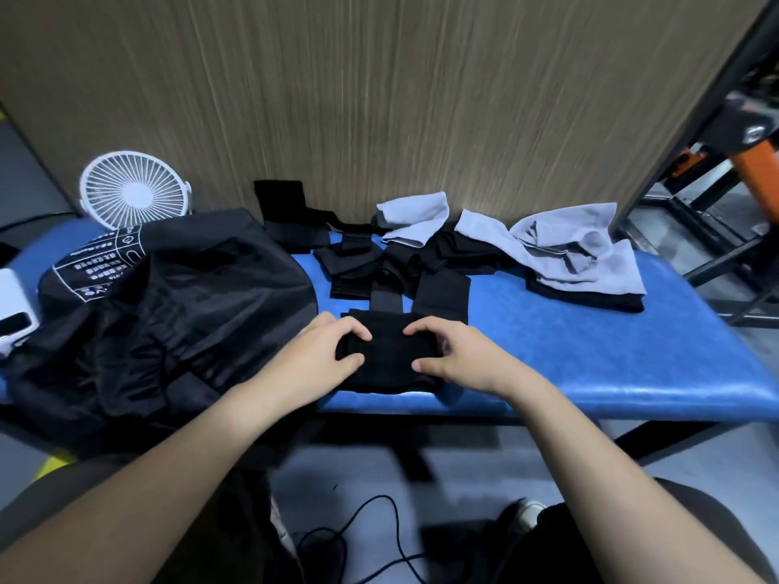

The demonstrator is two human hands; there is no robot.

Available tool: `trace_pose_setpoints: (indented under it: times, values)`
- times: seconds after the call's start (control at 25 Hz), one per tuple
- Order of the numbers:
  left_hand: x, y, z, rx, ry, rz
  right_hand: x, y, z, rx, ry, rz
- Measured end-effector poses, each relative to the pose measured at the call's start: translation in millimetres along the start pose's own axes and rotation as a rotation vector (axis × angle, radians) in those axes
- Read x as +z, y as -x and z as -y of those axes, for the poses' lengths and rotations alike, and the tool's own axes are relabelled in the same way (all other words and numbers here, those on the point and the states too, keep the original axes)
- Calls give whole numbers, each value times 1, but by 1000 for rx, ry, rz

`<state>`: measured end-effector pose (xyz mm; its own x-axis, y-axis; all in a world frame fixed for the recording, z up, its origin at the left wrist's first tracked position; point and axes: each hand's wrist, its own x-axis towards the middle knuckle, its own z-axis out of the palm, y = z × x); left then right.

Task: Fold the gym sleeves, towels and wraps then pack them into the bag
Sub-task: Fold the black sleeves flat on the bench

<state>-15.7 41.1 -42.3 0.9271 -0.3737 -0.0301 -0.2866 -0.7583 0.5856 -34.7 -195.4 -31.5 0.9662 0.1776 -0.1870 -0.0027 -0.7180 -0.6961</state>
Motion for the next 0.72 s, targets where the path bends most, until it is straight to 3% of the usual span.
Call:
trace_pose_setpoints:
  times: [0.12, 0.28, 0.48, 0.72]
  values:
    - [-2, 1, 1, 25, -54, -18, -1, 2, -5, -72, 161, -32]
    - [-11, 5, 3, 169, -203, -182, -8, 5, -12, -144, 289, -208]
    - [-4, 1, 10, 176, -390, 19, 1, -1, -17, -217, 414, -106]
    - [-5, -1, 13, 174, -453, 21, 1, -6, -21, -168, 439, -74]
